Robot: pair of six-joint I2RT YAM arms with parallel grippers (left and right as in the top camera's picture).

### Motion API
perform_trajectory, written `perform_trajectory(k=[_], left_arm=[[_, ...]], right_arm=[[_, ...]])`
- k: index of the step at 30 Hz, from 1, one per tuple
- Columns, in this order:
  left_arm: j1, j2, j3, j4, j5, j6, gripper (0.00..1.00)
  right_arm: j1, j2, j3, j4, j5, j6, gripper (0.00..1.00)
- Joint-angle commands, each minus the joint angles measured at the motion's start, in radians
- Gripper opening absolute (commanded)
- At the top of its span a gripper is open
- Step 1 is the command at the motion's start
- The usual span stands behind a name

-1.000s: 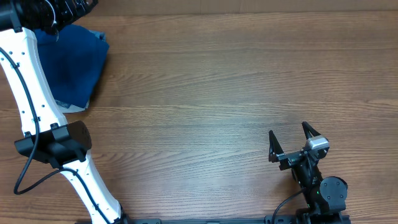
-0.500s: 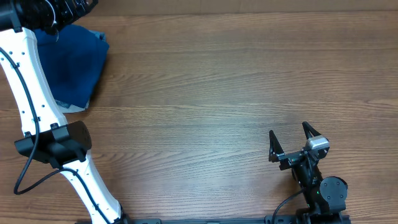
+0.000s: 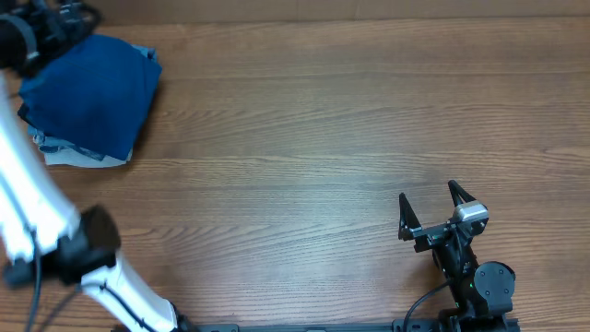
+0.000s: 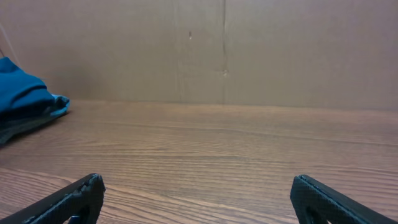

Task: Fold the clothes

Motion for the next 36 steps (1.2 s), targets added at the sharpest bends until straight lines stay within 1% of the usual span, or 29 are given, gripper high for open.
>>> perform_trajectory(k=[1, 3, 4, 6, 8, 10, 11, 12, 13, 15, 18, 19, 20, 21, 24, 25, 27, 28, 32, 34, 36], left_arm=[[0.080, -0.360, 0.020, -0.038, -0.077, -0.011, 1.00], [0.080, -0.497, 0.019, -0.053, -0.179, -0.011, 1.00], [0.077, -0.573, 0.019, -0.073, -0.202, -0.011, 1.00], [0.072, -0.727, 0.019, -0.147, -0.203, -0.012, 1.00], [0.072, -0.858, -0.037, -0.148, -0.177, -0.011, 1.00], [0.064, -1.024, -0.233, -0.148, -0.190, -0.008, 1.00], [0.060, -1.101, -0.370, -0.148, -0.220, -0.008, 1.00], [0.056, -1.146, -0.462, -0.148, -0.230, -0.008, 1.00], [0.050, -1.200, -0.595, -0.145, -0.238, -0.008, 1.00], [0.040, -1.268, -0.824, -0.095, -0.242, -0.008, 1.00], [0.038, -1.353, -1.175, 0.114, -0.240, -0.011, 1.00], [0.038, -1.397, -1.369, 0.277, -0.227, -0.013, 1.00], [0.038, -1.427, -1.511, 0.409, -0.190, -0.012, 1.00], [0.038, -1.462, -1.679, 0.583, -0.150, -0.012, 1.00], [0.038, -1.520, -2.065, 1.042, -0.018, -0.012, 1.00], [0.035, -1.538, -2.139, 1.145, 0.006, -0.013, 1.00], [-0.013, -1.593, -2.257, 1.308, -0.014, -0.012, 1.00], [-0.061, -1.630, -2.304, 1.363, -0.071, -0.012, 1.00], [-0.219, -1.719, -2.349, 1.374, -0.292, -0.012, 1.00], [-0.269, -1.739, -2.354, 1.373, -0.345, -0.012, 1.00], [-0.280, -1.741, -2.369, 1.374, -0.354, -0.012, 1.00]], right_arm=[[0.005, -0.006, -0.010, 0.005, 0.013, 0.001, 1.00], [0.005, -0.006, -0.010, 0.004, 0.013, 0.001, 1.00], [0.005, -0.006, -0.010, 0.005, 0.013, 0.001, 1.00], [0.005, -0.006, -0.010, 0.005, 0.013, 0.001, 1.00], [0.005, -0.006, -0.010, 0.005, 0.013, 0.001, 1.00], [0.005, -0.006, -0.010, 0.005, 0.013, 0.001, 1.00], [0.005, -0.006, -0.010, 0.004, 0.013, 0.001, 1.00], [0.005, -0.006, -0.010, 0.005, 0.013, 0.001, 1.00], [0.005, -0.006, -0.010, 0.005, 0.013, 0.001, 1.00], [0.005, -0.006, -0.010, 0.005, 0.013, 0.001, 1.00], [0.005, -0.006, -0.010, 0.005, 0.013, 0.001, 1.00], [0.005, -0.006, -0.010, 0.004, 0.013, 0.001, 1.00], [0.005, -0.006, -0.010, 0.004, 0.013, 0.001, 1.00], [0.005, -0.006, -0.010, 0.005, 0.013, 0.001, 1.00], [0.005, -0.006, -0.010, 0.004, 0.013, 0.001, 1.00], [0.005, -0.006, -0.010, 0.005, 0.013, 0.001, 1.00], [0.005, -0.006, -0.010, 0.005, 0.013, 0.001, 1.00], [0.005, -0.006, -0.010, 0.005, 0.013, 0.001, 1.00], [0.005, -0.006, -0.010, 0.004, 0.013, 0.001, 1.00], [0.005, -0.006, -0.010, 0.005, 0.013, 0.001, 1.00], [0.005, -0.006, -0.010, 0.005, 0.013, 0.001, 1.00]])
